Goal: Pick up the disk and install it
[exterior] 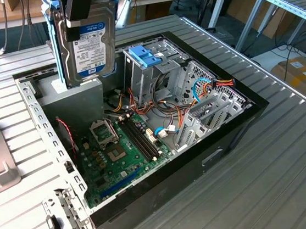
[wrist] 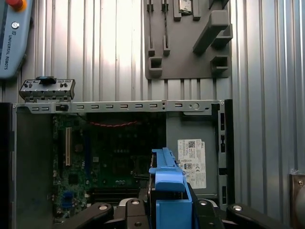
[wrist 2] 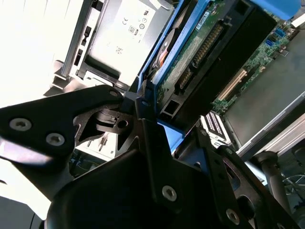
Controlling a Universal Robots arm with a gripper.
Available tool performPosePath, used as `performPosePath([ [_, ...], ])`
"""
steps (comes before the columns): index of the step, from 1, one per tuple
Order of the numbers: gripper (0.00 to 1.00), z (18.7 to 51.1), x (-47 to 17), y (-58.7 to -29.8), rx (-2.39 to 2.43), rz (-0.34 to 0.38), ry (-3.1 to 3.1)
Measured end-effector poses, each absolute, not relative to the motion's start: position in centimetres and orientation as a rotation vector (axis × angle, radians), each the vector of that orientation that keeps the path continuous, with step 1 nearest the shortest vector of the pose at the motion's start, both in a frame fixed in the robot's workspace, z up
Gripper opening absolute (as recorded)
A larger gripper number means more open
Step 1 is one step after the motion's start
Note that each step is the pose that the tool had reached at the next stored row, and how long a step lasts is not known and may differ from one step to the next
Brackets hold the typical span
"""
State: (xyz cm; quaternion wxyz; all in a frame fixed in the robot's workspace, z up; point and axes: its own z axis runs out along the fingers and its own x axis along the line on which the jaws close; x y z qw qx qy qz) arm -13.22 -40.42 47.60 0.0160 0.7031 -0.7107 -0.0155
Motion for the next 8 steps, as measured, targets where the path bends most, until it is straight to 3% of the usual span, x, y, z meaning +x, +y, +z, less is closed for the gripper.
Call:
performPosePath([
  [8,0.37,47.52,-12.74,-40.73,2.186,-0.047,-2.210],
])
